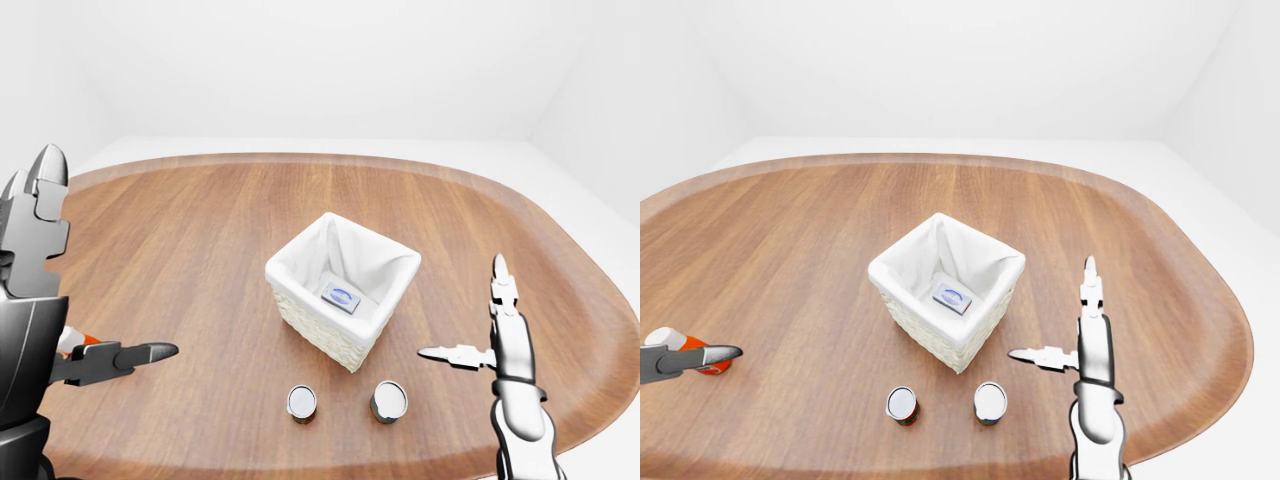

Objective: Pick up the alphabet soup and the cream cheese box, and put them in the basket.

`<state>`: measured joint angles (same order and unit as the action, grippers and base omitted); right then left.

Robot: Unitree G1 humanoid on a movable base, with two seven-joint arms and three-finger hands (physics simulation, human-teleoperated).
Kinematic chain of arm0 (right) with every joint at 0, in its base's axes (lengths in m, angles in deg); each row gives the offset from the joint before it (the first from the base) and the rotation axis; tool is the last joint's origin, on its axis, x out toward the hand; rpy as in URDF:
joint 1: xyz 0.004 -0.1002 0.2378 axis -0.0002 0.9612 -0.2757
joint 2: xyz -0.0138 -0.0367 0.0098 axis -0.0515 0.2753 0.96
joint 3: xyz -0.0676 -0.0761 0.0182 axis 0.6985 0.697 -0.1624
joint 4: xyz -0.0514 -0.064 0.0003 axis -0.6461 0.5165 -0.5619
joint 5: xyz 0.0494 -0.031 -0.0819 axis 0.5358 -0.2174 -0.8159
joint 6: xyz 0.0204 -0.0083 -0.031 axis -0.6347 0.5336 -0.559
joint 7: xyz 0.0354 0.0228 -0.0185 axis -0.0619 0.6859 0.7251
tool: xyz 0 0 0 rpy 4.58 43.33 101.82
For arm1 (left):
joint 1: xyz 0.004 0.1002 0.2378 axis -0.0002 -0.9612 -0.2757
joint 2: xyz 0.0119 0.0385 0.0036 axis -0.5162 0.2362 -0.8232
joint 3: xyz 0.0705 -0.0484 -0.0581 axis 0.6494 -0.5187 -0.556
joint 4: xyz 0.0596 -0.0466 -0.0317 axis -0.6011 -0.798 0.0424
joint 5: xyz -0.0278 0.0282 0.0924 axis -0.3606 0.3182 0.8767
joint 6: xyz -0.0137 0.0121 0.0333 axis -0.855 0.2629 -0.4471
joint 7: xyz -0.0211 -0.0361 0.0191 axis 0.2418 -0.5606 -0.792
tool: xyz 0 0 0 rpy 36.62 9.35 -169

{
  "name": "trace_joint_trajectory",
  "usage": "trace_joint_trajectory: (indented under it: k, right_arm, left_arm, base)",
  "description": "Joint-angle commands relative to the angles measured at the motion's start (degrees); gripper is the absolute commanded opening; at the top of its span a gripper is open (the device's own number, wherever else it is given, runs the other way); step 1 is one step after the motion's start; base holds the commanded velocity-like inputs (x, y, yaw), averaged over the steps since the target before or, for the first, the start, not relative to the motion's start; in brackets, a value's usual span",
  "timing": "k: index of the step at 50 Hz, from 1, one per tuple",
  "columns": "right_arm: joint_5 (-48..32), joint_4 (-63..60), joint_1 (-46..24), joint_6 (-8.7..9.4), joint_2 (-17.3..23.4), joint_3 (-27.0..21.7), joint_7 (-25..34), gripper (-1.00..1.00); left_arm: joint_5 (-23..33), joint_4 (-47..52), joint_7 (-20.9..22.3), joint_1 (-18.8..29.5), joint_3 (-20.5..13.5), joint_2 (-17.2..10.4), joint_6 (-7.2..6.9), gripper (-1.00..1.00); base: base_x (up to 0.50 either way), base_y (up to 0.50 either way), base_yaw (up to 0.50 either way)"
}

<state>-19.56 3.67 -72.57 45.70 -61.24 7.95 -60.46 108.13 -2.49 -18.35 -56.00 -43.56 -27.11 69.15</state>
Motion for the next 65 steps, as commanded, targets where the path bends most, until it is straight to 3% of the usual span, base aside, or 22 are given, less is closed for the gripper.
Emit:
trace_joint_trajectory:
  k: [1, 8, 16, 29, 32, 43, 65]
  right_arm:
    - [0.18, 1.72, 2.65, 0.0, -0.11, -1.02, 4.18, 1.0]
    - [0.43, 1.7, 4.86, 0.0, -0.51, -2.26, 8.55, 1.0]
    - [-0.63, 3.6, 6.91, 0.0, -1.21, -2.79, 13.4, 1.0]
    - [-1.1, 4.28, 6.98, 0.0, -2.08, -3.24, 15.86, 1.0]
    - [-1.91, 5.02, 6.73, 0.0, -1.82, -2.6, 15.41, 1.0]
    - [-2.87, 6.93, 7.18, 0.0, -1.23, -1.58, 14.69, 1.0]
    - [-11.0, 16.27, 5.17, 0.0, 1.5, 1.91, 6.6, 1.0]
  left_arm:
    - [0.28, 0.0, 0.0, -0.27, 0.22, 0.3, 0.55, 1.0]
    - [0.25, 0.0, 0.0, -0.74, 0.38, 0.6, 1.31, 1.0]
    - [0.27, 0.0, 0.0, -0.8, 0.5, 0.38, 1.15, 1.0]
    - [0.69, 0.0, 0.0, -0.59, 0.44, 0.58, 1.3, 1.0]
    - [0.82, 0.0, 0.0, -0.9, 0.83, 0.21, 0.63, 1.0]
    - [0.78, 0.0, 0.0, -0.77, 0.43, 0.09, 1.15, 1.0]
    - [0.78, 0.0, 0.0, -1.2, 0.56, 0.5, 2.16, 1.0]
  base:
    - [0.0, 0.0, 0.0]
    - [0.0, 0.0, 0.0]
    - [0.0, 0.0, 0.0]
    - [0.0, 0.0, 0.0]
    - [0.0, 0.0, 0.0]
    - [0.0, 0.0, 0.0]
    - [0.0, 0.0, 0.0]
